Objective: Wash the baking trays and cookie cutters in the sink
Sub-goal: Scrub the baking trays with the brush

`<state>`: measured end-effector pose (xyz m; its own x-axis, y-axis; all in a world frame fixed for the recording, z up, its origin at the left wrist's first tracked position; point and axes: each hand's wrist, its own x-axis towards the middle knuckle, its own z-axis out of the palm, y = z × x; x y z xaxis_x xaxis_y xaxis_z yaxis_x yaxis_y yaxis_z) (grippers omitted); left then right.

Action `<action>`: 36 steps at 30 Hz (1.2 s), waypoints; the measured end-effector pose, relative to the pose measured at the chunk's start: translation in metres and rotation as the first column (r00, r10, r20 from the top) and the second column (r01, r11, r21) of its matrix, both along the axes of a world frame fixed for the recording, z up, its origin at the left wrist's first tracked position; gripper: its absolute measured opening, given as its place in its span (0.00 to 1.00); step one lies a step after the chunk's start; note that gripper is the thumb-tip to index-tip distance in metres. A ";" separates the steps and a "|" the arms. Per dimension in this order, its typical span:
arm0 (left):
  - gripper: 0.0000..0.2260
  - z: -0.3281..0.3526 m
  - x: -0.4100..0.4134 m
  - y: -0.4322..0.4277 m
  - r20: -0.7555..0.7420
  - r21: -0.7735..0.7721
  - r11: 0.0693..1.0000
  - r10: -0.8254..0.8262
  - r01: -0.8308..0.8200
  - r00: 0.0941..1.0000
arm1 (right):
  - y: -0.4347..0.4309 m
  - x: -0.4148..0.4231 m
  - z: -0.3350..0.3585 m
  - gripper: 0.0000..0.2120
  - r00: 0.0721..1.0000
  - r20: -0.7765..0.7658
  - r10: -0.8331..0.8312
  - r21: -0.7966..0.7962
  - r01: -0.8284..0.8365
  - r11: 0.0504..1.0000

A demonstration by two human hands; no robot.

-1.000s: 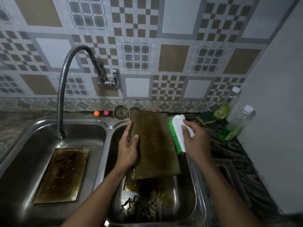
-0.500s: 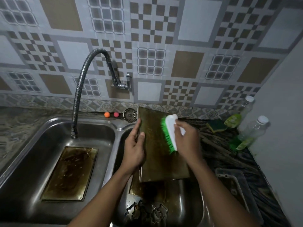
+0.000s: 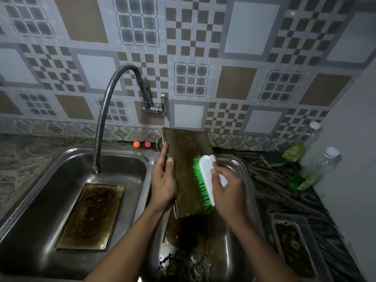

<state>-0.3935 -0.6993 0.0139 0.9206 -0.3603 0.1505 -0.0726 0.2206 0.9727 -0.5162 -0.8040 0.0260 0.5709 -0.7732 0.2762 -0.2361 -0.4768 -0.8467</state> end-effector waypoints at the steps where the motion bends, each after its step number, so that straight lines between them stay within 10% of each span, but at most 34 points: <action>1: 0.20 -0.002 -0.001 0.001 -0.002 0.005 1.000 -0.019 0.019 1.000 | -0.010 -0.001 -0.001 0.11 0.999 -0.009 -0.048 0.028 0.048 0.998; 13: 0.20 0.003 0.000 -0.007 0.015 -0.018 0.994 0.112 -0.111 0.994 | 0.040 -0.007 0.000 0.11 0.986 0.095 0.134 0.000 -0.134 0.991; 20: 0.20 -0.009 -0.001 -0.007 -0.074 -0.034 0.997 0.060 -0.063 0.995 | -0.013 -0.020 -0.021 0.09 0.997 0.023 -0.075 0.097 0.072 0.993; 28: 0.19 -0.002 0.000 -0.012 -0.083 -0.033 0.996 0.085 -0.088 0.993 | 0.036 -0.027 -0.015 0.11 0.975 0.131 0.181 -0.073 -0.173 0.982; 36: 0.18 -0.001 -0.006 0.006 0.003 0.087 0.996 0.022 -0.022 1.000 | -0.019 -0.054 -0.025 0.13 0.999 0.054 -0.001 0.154 -0.008 0.988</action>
